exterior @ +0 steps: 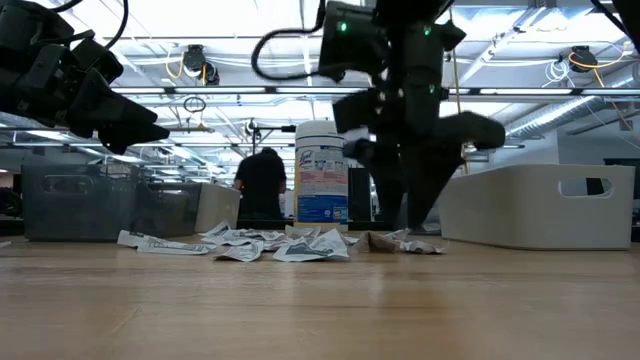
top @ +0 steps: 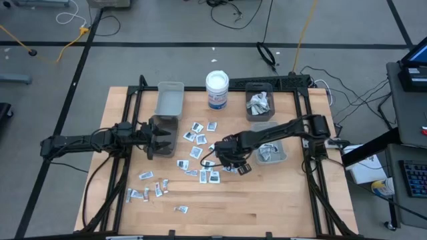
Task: Pick & Place First Aid Supplies
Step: Put the blue alcohol pad into the right gray bin
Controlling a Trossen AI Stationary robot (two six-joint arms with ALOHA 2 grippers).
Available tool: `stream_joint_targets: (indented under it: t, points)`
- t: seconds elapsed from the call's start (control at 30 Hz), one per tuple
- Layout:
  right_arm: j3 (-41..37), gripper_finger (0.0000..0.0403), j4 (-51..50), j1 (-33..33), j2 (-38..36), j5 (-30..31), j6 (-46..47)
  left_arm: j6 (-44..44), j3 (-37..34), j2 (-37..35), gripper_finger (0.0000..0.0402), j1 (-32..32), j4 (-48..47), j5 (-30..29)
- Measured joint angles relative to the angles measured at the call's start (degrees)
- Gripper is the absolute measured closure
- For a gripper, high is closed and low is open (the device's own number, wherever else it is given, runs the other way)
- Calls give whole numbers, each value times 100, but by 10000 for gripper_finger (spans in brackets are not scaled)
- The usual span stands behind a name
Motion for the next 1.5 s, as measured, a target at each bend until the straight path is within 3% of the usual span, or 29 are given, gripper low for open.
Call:
stream_joint_targets:
  t: [0.27, 0.57, 1.5]
  points:
    - [0, 266, 22, 0, 152, 11, -23, -1, 0, 0, 172, -1, 1, -1]
    - [0, 395, 46, 0, 152, 9, -55, 0, 0, 0, 172, 0, 0, -1]
    - [527, 402, -1555, -243, -1144, 321, -306, 0, 0, 0, 172, -2, 0, 0]
